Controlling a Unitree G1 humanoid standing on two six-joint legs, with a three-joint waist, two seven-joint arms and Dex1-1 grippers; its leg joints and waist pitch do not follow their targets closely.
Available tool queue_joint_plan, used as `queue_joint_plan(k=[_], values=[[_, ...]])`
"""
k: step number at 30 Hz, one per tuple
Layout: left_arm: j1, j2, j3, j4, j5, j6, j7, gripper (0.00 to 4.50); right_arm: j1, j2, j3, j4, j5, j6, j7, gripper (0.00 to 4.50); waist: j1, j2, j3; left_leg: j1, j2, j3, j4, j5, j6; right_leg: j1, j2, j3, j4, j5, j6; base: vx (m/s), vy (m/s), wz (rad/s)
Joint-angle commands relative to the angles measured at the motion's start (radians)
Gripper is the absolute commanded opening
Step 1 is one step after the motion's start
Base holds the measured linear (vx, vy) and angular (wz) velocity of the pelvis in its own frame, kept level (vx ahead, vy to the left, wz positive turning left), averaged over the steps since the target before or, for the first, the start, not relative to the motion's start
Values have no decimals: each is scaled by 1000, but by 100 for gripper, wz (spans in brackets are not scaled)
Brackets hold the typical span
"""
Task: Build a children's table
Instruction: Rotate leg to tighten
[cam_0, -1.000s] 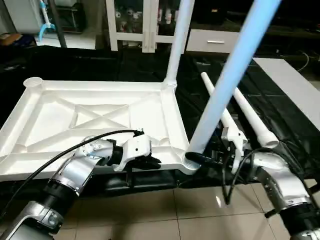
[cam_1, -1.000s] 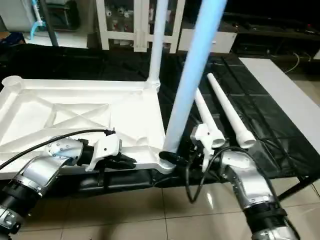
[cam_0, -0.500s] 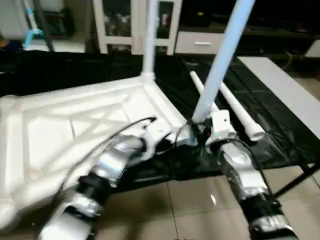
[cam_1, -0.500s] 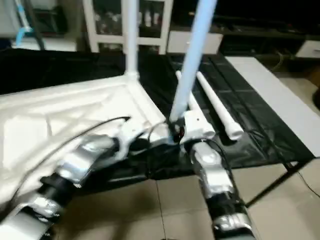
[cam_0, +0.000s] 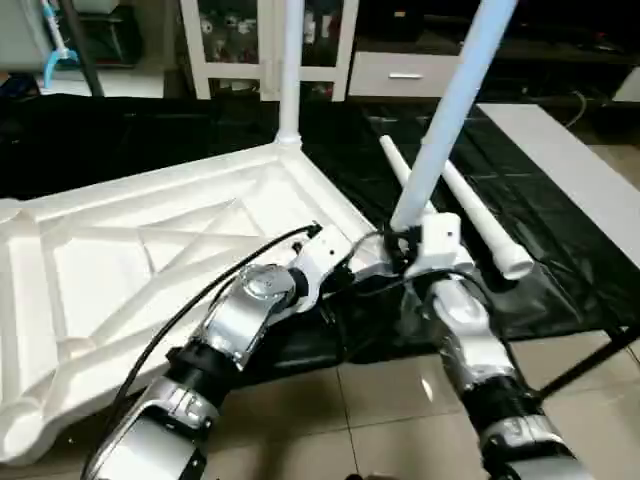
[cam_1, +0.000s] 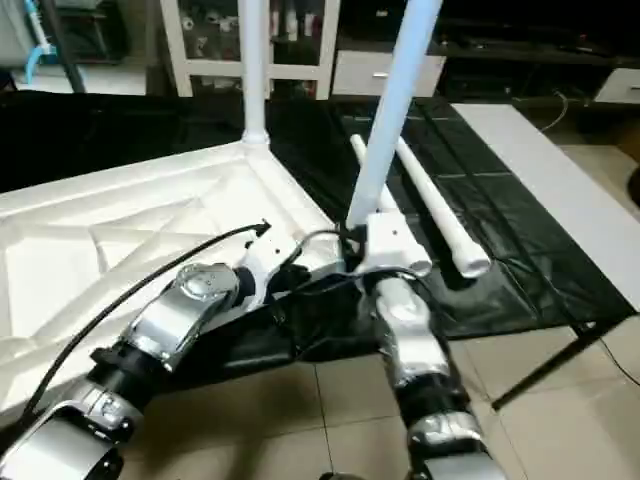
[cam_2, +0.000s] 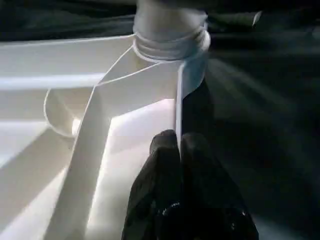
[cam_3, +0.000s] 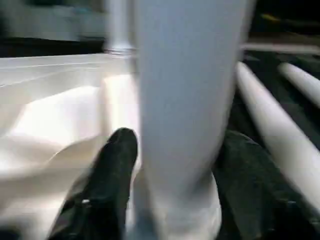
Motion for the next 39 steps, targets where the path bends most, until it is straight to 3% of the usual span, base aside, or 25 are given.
queue_joint_plan(k=[1, 3, 4, 7, 8, 10, 13, 19, 21, 22, 24, 28, 31, 32, 34, 37, 39], values=[[17, 32, -6, 34, 42, -23, -37, 0, 3, -12, 28, -52, 15, -6, 61, 288, 5, 5, -60, -19, 35, -26, -86, -240, 55, 63, -54, 36, -59, -309, -155, 20, -36, -22], [40, 68, -15, 15, 28, -38, -112, 0, 32, -66, 19, -140, 105, 60, 203, 305, 9, 10, -64, -7, 38, -28, -81, -235, 44, 56, -54, 39, -58, -293, -169, 0, 0, 0], [40, 68, -15, 15, 28, -38, -112, 0, 32, -66, 19, -140, 105, 60, 203, 309, 13, 10, -63, 2, 40, -24, -77, -230, 56, 52, -51, 41, -56, -252, -195, 0, 0, 0], [58, 106, -28, 2, 27, -45, -158, 0, 64, -150, 21, -209, 122, 91, 309, 333, 21, 11, -63, 7, 41, -19, -74, -179, 74, 55, -45, 41, -44, -141, -240, 0, 0, 0], [63, 113, -31, -2, 19, -42, -177, 0, 70, -169, 20, -218, 119, 97, 333, 346, 22, 10, -61, 8, 39, -17, -75, -184, 77, 53, -45, 42, -44, -144, -247, 0, 0, 0], [73, 129, -38, -13, 11, -25, -200, 0, 87, -210, 22, -241, 116, 112, 382, 346, 24, 8, -57, 8, 40, -17, -79, -232, 66, 53, -46, 41, -52, -220, -237, 0, 0, 0], [76, 140, -39, -5, 16, -21, -193, 0, 130, -260, 34, -301, 120, 134, 433, 346, 28, 6, -51, 12, 39, -21, -83, -318, 34, 47, -48, 41, -72, -383, -184, 0, 0, 0], [60, 114, -10, 28, 24, -31, -165, 0, 185, -266, 36, -364, 116, 161, 407, 346, 25, 1, -49, 12, 37, -28, -85, -358, 16, 39, -50, 39, -84, -489, -130, 0, 0, 0], [54, 110, -17, 22, 20, -51, -178, 0, 198, -251, 30, -369, 90, 164, 365, 346, 25, 1, -48, 12, 37, -29, -86, -361, 14, 38, -49, 39, -85, -491, -126, 0, 0, 0], [52, 109, -21, 19, 18, -58, -186, 0, 199, -243, 26, -366, 80, 158, 349, 346, 26, 12, -48, 14, 37, -30, -87, -366, 10, 36, -49, 39, -85, -493, -126, 0, 0, 0], [53, 113, -31, 13, 17, -58, -201, 0, 199, -232, 18, -368, 73, 159, 331, 346, 22, 7, -51, 14, 36, -30, -87, -372, 3, 36, -47, 39, -85, -478, -127, 0, 0, 0], [79, 142, -79, -31, 9, -118, -314, 0, 187, -223, 1, -381, 97, 165, 327, 346, 25, 11, -55, 14, 39, -29, -88, -347, 6, 39, -46, 42, -74, -382, -159, 0, 0, 0], [106, 165, -113, -81, -6, -145, -402, 0, 174, -239, 1, -388, 120, 188, 362, 346, 28, 14, -59, 14, 41, -24, -86, -279, 21, 47, -44, 45, -56, -240, -209, 0, 0, 0], [124, 177, -137, -117, -13, -145, -455, 0, 164, -265, 8, -388, 134, 209, 412, 346, 32, 16, -59, 23, 43, -19, -83, -267, 30, 44, -43, 45, -52, -203, -229, 0, 0, 0], [131, 180, -147, -130, -5, -144, -462, 0, 158, -295, 17, -390, 151, 235, 466, 346, 40, 17, -57, 28, 44, -13, -80, -249, 43, 43, -41, 47, -50, -175, -247, 0, 0, 0], [131, 169, -147, -139, -6, -135, -458, 0, 144, -339, 15, -380, 172, 259, 533, 346, 55, 7, -54, 30, 45, -6, -81, -263, 38, 44, -44, 47, -54, -233, -232, 0, 0, 0], [130, 167, -148, -142, -7, -135, -457, 0, 137, -348, 11, -374, 174, 269, 551, 346, 56, 9, -52, 29, 46, -7, -84, -291, 26, 44, -46, 46, -58, -293, -212, 0, 0, 0]])
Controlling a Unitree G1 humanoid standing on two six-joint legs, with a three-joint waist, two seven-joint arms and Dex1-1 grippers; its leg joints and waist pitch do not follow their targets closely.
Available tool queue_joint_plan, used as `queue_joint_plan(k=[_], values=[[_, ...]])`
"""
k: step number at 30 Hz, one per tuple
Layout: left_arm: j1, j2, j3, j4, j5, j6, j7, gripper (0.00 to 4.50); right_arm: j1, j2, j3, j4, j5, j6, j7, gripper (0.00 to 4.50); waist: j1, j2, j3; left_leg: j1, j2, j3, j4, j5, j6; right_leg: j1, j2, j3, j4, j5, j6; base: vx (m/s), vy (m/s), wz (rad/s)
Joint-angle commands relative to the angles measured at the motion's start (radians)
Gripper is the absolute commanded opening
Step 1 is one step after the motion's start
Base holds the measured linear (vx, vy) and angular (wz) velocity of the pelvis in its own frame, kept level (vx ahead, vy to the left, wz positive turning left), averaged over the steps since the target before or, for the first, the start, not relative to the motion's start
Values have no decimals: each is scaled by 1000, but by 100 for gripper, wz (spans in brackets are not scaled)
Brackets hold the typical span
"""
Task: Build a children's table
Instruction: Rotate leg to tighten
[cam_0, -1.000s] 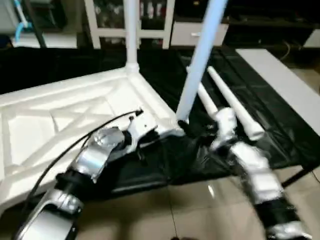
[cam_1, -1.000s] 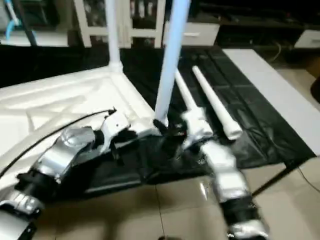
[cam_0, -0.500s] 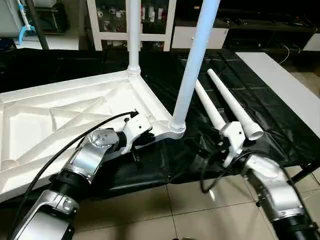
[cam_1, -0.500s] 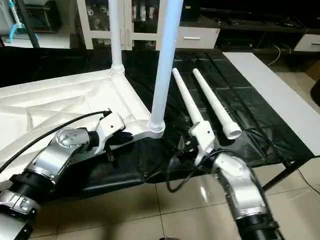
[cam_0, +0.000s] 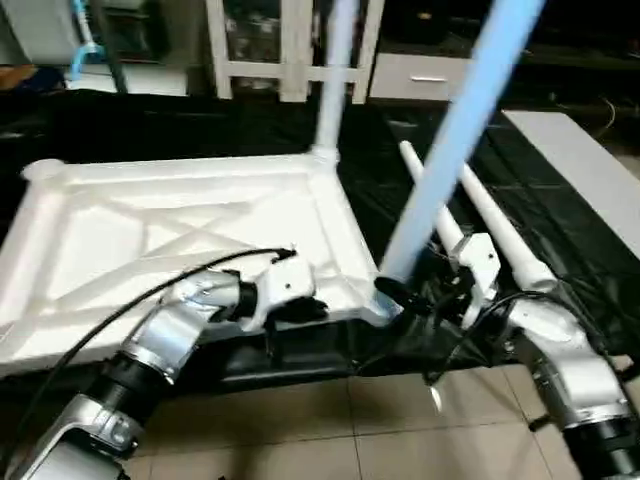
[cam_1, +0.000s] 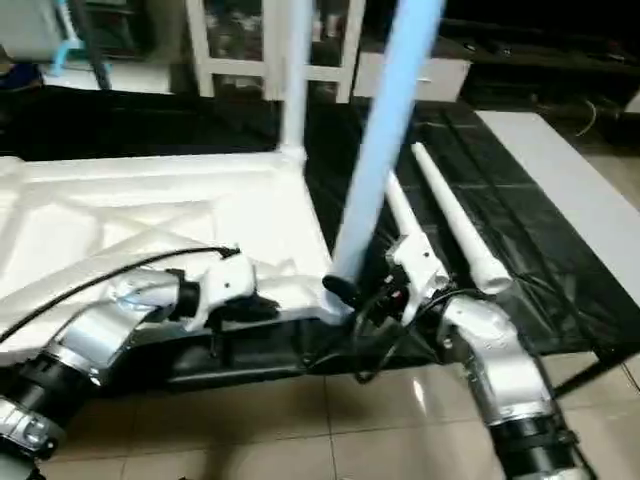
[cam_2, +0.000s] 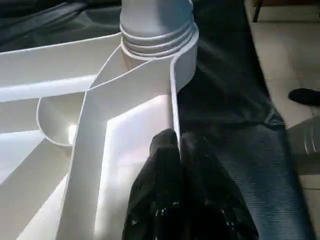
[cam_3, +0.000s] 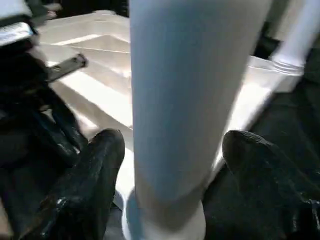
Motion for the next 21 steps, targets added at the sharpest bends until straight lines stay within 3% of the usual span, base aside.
queue_joint_plan(k=[1, 3, 5, 7, 9, 14, 21], values=[[30, -3, -72, 18, 30, 18, -45, 0, -14, -25, -7, 2, 11, 21, 40, 346, -5, 8, -47, 16, 42, -15, -82, -305, 19, 34, -48, 42, -64, -319, -192, 0, 0, 0], [31, -3, -69, 15, 30, 16, -54, 0, -27, -45, -1, 11, 17, 43, 84, 346, -6, 7, -47, 17, 41, -18, -82, -335, 10, 33, -50, 42, -70, -377, -169, 0, 0, 0], [32, 1, -67, 10, 28, 17, -60, 0, -34, -61, 2, 15, 25, 64, 119, 311, -6, 3, -49, 13, 42, -19, -81, -317, 13, 35, -51, 43, -69, -367, -164, 0, 0, 0], [33, 4, -66, 7, 29, 17, -61, 0, -41, -72, 4, 24, 27, 76, 141, 311, -4, 0, -51, 12, 41, -19, -79, -293, 19, 36, -51, 43, -65, -346, -169, 0, 0, 0], [35, 5, -65, 4, 30, 19, -63, 0, -48, -82, 6, 36, 26, 86, 156, 277, -6, 0, -51, 9, 41, -19, -79, -282, 23, 38, -51, 41, -64, -338, -175, 0, 0, 0], [40, 8, -68, -3, 28, 24, -66, 0, -59, -89, 9, 72, 14, 80, 171, 237, -4, -1, -55, 8, 41, -17, -75, -233, 34, 41, -51, 40, -56, -280, -192, 0, 0, 0], [46, 8, -70, -14, 28, 30, -79, 0, -70, -60, 3, 99, 1, 70, 175, 192, -4, 0, -55, 8, 40, -17, -74, -226, 39, 42, -51, 40, -55, -278, -198, 0, 0, 0]])
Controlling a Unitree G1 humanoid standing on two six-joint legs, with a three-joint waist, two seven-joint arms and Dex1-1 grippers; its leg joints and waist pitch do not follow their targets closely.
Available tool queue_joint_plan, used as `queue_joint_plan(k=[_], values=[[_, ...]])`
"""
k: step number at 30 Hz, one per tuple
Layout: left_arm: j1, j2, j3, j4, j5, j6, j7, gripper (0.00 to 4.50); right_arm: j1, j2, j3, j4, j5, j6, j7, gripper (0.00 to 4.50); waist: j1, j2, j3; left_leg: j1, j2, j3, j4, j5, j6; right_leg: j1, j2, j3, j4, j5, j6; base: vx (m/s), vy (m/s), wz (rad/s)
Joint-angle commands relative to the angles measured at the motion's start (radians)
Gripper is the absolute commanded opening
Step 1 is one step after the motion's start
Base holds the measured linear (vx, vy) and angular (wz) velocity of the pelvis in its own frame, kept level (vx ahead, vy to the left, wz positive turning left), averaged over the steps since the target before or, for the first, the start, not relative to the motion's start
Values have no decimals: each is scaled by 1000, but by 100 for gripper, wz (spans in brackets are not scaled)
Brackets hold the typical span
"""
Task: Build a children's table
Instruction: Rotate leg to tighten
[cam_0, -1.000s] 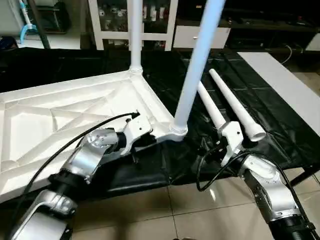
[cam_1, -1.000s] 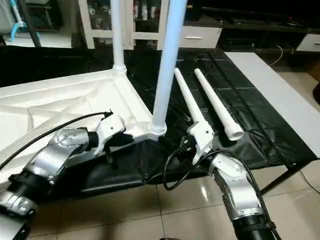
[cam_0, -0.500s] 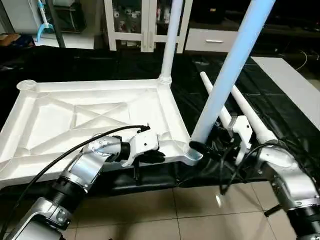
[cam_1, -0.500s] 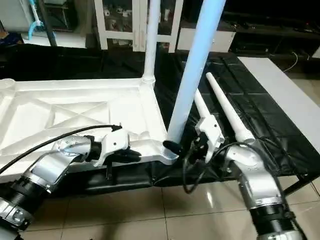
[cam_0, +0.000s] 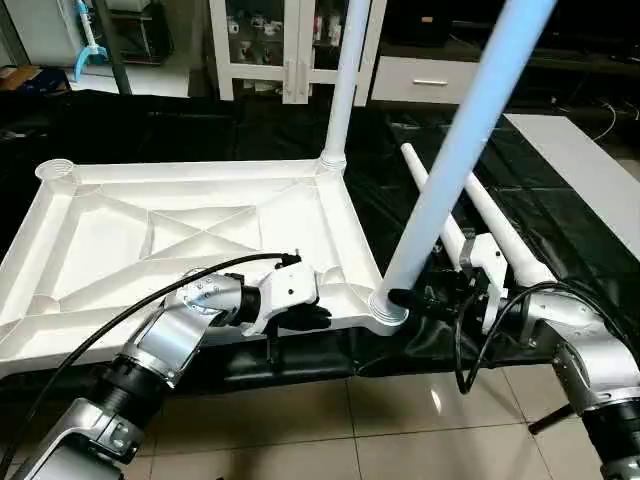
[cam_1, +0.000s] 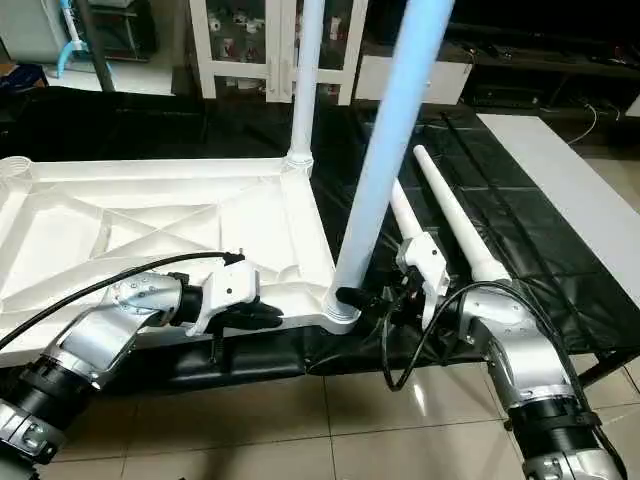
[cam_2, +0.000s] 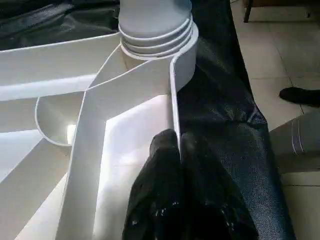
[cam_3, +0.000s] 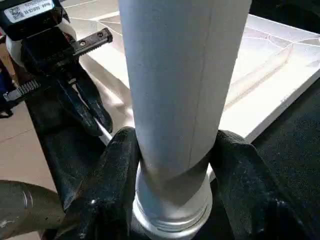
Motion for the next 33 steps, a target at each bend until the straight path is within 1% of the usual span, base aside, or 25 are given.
queue_joint_plan(k=[1, 5, 7, 8, 9, 10, 11, 12, 13, 14, 15, 16, 17, 18, 19, 20, 21, 22, 23, 25, 26, 29, 31, 32, 33], values=[[31, 3, -68, 12, 28, 22, -52, 0, -16, 8, -6, 18, -4, -6, 0, 187, -3, 2, -54, 7, 40, -16, -75, -230, 37, 38, -50, 40, -56, -280, -200, 0, 0, 0], [29, -7, -70, 17, 27, 31, -49, 0, -9, 44, -13, 38, -4, -39, -28, 184, -7, 3, -51, 7, 40, -18, -78, -272, 24, 35, -50, 39, -64, -333, -187, 0, 0, 0], [22, -19, -66, 29, 30, 40, -33, 0, -3, 87, -21, 58, -18, -75, -89, 184, -8, 3, -51, 10, 40, -19, -79, -287, 16, 33, -50, 39, -66, -355, -179, 0, 0, 0], [15, -29, -61, 41, 36, 48, -12, 0, 0, 106, -25, 66, -25, -88, -121, 184, -13, 3, -48, 7, 39, -20, -81, -314, 7, 31, -50, 39, -71, -392, -167, 0, 0, 0], [0, -47, -51, 62, 47, 62, 28, 0, 4, 129, -28, 76, -42, -100, -169, 184, -13, 2, -48, 9, 39, -22, -82, -323, 3, 31, -50, 38, -72, -409, -161, 0, 0, 0], [-7, -54, -47, 70, 52, 69, 45, 0, 5, 137, -29, 80, -50, -105, -188, 184, -16, 3, -46, 13, 37, -23, -82, -349, -6, 26, -49, 37, -77, -451, -148, 0, 0, 0], [-30, -79, -32, 101, 65, 91, 103, 0, 8, 165, -35, 96, -78, -111, -272, 184, -17, 3, -46, 15, 37, -24, -82, -362, -11, 24, -49, 36, -81, -471, -141, 0, 0, 0], [-30, -79, -32, 101, 65, 91, 103, 0, 8, 165, -35, 96, -78, -111, -272, 184, -19, 0, -44, 16, 36, -25, -82, -375, -19, 21, -49, 35, -84, -507, -126, 0, 0, 0], [-60, -111, -8, 140, 75, 121, 182, 0, 5, 198, -44, 120, -122, -119, -397, 183, -20, 1, -43, 16, 36, -26, -83, -381, -25, 20, -50, 34, -86, -525, -118, 0, 0, 0], [-80, -133, 9, 165, 81, 142, 234, 0, 2, 220, -52, 138, -152, -124, -482, 183, -22, 1, -43, 19, 34, -30, -82, -398, -31, 18, -52, 30, -93, -568, -100, -73, 10, -2], [-122, -179, 51, 216, 77, 183, 335, 0, -10, 275, -75, 171, -196, -121, -649, 183, -24, 2, -42, 22, 31, -32, -81, -421, -32, 14, -52, 26, -100, -608, -82, -50, 8, -2], [-147, -205, 75, 243, 70, 204, 387, 0, -24, 310, -87, 191, -225, -125, -757, 183, -32, 5, -40, 21, 27, -33, -80, -434, -40, 9, -49, 23, -104, -636, -67, 0, 0, 0], [-161, -219, 89, 258, 66, 217, 417, 0, -33, 331, -93, 203, -244, -128, -823, 183, -36, 3, -42, 22, 25, -37, -79, -441, -44, 8, -50, 20, -107, -651, -62, 0, 0, 0], [-161, -219, 89, 258, 66, 217, 417, 0, -33, 331, -93, 203, -244, -128, -823, 183, -44, 4, -43, 19, 23, -42, -79, -459, -46, 13, -48, 13, -111, -660, -49, 0, 0, 0], [-170, -228, 97, 268, 64, 223, 433, 0, -41, 347, -99, 212, -255, -129, -872, 183, -47, 6, -45, 15, 25, -46, -82, -464, -32, 20, -51, 11, -113, -643, -44, 0, 0, 0], [-190, -243, 106, 294, 63, 220, 461, 0, -70, 383, -94, 245, -270, -143, -935, 183, -48, 18, -48, 10, 28, -48, -86, -453, -27, 24, -54, 14, -108, -590, -57, 0, 0, 0], [-190, -243, 106, 294, 63, 220, 461, 0, -70, 383, -94, 245, -270, -143, -935, 183, -54, 18, -47, 6, 28, -48, -88, -455, -27, 21, -52, 15, -108, -567, -67, 0, 0, 0], [-204, -251, 108, 313, 65, 214, 474, 0, -94, 412, -90, 272, -270, -161, -958, 183, -61, 16, -49, 4, 27, -51, -89, -460, -31, 25, -49, 12, -104, -529, -80, 0, 0, 0], [-204, -251, 108, 313, 65, 214, 474, 0, -94, 412, -90, 272, -270, -161, -958, 183, -65, 15, -48, 4, 26, -51, -89, -468, -31, 22, -48, 13, -104, -518, -86, 0, 0, 0], [-215, -258, 112, 333, 73, 206, 489, 0, -120, 451, -80, 302, -266, -196, -953, 183, -63, 13, -51, 6, 25, -45, -85, -450, -17, 20, -51, 21, -102, -472, -109, 0, 0, 0], [-215, -257, 115, 336, 79, 206, 491, 0, -121, 458, -82, 303, -260, -207, -938, 183, -59, 9, -51, 1, 26, -42, -86, -411, -5, 25, -52, 25, -95, -429, -129, 0, 0, 0], [-212, -255, 118, 338, 83, 206, 493, 0, -119, 460, -86, 300, -258, -217, -931, 183, -55, 10, -52, -2, 28, -37, -86, -367, 5, 29, -52, 28, -87, -374, -147, 0, 0, 0], [-211, -248, 121, 348, 89, 205, 503, 0, -112, 458, -84, 282, -245, -236, -892, 239, -54, 10, -53, -2, 28, -34, -84, -349, 12, 30, -51, 30, -84, -352, -157, 0, 0, 0], [-207, -233, 125, 365, 91, 206, 520, 0, -86, 435, -68, 226, -235, -279, -827, 239, -51, 12, -55, -3, 30, -33, -83, -315, 18, 33, -51, 31, -78, -311, -167, 0, 0, 0], [-207, -229, 125, 370, 91, 206, 526, 0, -78, 430, -63, 210, -230, -283, -814, 253, -48, 12, -55, -2, 31, -32, -83, -309, 21, 33, -51, 32, -78, -298, -171, 0, 0, 0]])
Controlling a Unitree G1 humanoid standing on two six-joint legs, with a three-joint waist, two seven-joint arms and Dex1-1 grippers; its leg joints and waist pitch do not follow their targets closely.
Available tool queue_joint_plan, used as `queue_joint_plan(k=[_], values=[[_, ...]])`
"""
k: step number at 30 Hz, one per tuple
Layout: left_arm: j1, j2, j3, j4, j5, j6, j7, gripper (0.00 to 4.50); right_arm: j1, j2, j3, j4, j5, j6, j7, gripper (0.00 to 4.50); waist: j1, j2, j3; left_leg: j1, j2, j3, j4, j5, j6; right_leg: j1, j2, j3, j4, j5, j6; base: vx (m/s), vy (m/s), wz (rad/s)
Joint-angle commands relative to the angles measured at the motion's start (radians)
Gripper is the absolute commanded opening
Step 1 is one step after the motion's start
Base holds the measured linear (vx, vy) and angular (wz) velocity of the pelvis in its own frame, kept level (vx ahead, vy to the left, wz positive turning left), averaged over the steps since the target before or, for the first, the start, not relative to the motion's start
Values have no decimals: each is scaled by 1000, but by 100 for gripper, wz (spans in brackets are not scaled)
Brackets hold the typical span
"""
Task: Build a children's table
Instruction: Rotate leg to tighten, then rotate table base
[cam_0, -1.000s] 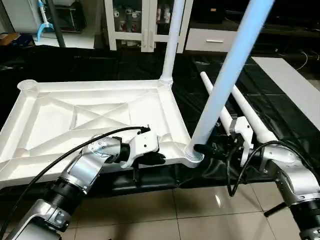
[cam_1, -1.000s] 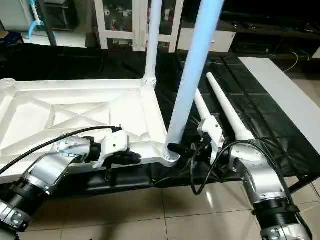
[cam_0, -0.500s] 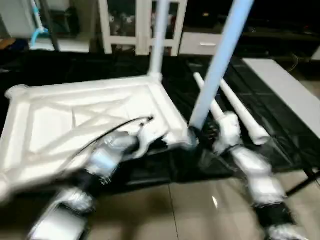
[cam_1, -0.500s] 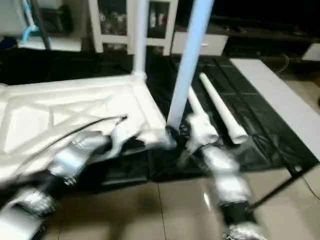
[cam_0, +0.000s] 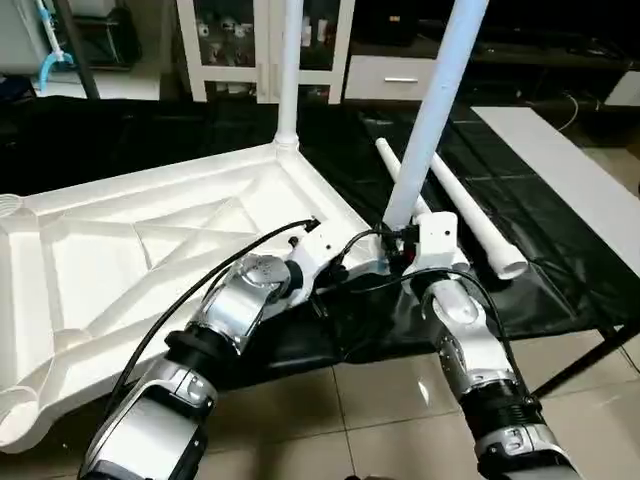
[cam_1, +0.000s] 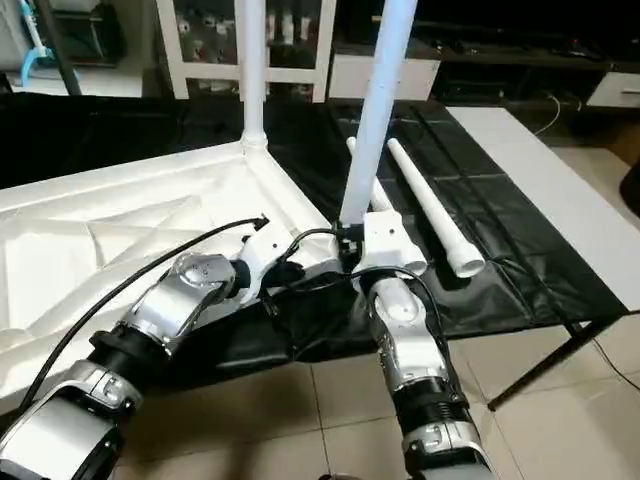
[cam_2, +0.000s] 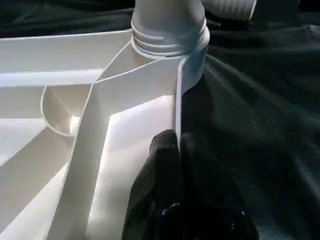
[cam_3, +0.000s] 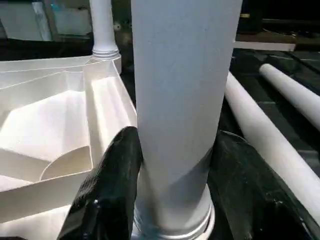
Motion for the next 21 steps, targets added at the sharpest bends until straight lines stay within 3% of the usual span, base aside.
queue_joint_plan(k=[1, 2, 3, 4, 7, 11, 14, 16, 17, 18, 19, 21], values=[[-14, 45, 42, 60, 38, 24, 98, 0, 30, -6, 28, -53, 9, -34, 65, 262, 6, 12, -57, 14, 40, -9, -84, -301, 30, 35, -48, 39, -59, -282, -178, 0, 0, 0], [-14, 46, 42, 61, 38, 24, 100, 0, 31, -7, 29, -56, 10, -34, 66, 274, 1, 8, -55, 7, 39, -10, -86, -296, 34, 39, -46, 39, -57, -280, -179, 0, 0, 0], [-16, 49, 45, 67, 36, 23, 103, 0, 42, -14, 33, -74, 5, -32, 63, 286, -6, 7, -57, -11, 37, -18, -91, -283, 32, 53, -48, 35, -51, -305, -165, 0, 0, 0], [-18, 50, 46, 74, 34, 20, 105, 0, 46, -18, 35, -82, -1, -37, 58, 286, -7, 6, -60, -14, 36, -19, -88, -263, 26, 57, -51, 35, -51, -323, -149, 14, -8, -19], [-49, 57, 70, 142, 32, -10, 133, 0, 123, -47, 46, -210, -15, 0, 58, 300, 3, 6, -59, 5, 34, -9, -78, -235, 40, 40, -45, 42, -52, -262, -167, 0, 0, 0], [-80, 55, 87, 198, 29, -43, 157, 0, 189, -78, 75, -308, -42, 28, 84, 300, 1, 9, -61, -3, 35, -13, -79, -189, 62, 52, -43, 40, -40, -182, -192, 0, 0, 0], [-141, 39, 121, 293, 12, -115, 227, 0, 244, -86, 96, -358, -39, 80, 115, 300, -2, 12, -58, 1, 36, -11, -81, -246, 64, 47, -44, 40, -50, -235, -201, 0, 0, 0], [-203, 26, 144, 367, 4, -211, 300, 0, 266, -85, 104, -370, -43, 103, 124, 300, -1, 11, -58, 5, 31, -11, -78, -279, 61, 43, -41, 40, -59, -276, -187, 0, 0, 0], [-223, 20, 154, 390, 4, -251, 320, 0, 272, -87, 109, -375, -47, 111, 123, 300, -2, 8, -61, -4, 33, -16, -80, -265, 56, 51, -44, 40, -52, -257, -183, 0, 0, 0], [-236, 15, 170, 403, -9, -258, 325, 0, 273, -86, 113, -376, -48, 112, 122, 300, -2, 8, -62, -3, 34, -15, -79, -258, 57, 50, -43, 40, -52, -248, -182, 0, 0, 0], [-252, 9, 189, 422, -23, -270, 331, 27, 276, -84, 118, -380, -49, 116, 120, 301, -2, 15, -63, -2, 34, -15, -78, -251, 57, 48, -44, 40, -50, -232, -187, 0, 0, 0], [-285, -2, 220, 462, -44, -294, 339, 55, 281, -82, 132, -394, -57, 131, 111, 302, -1, 11, -70, -1, 33, -12, -70, -196, 75, 48, -43, 41, -38, -136, -217, 0, 0, 0]])
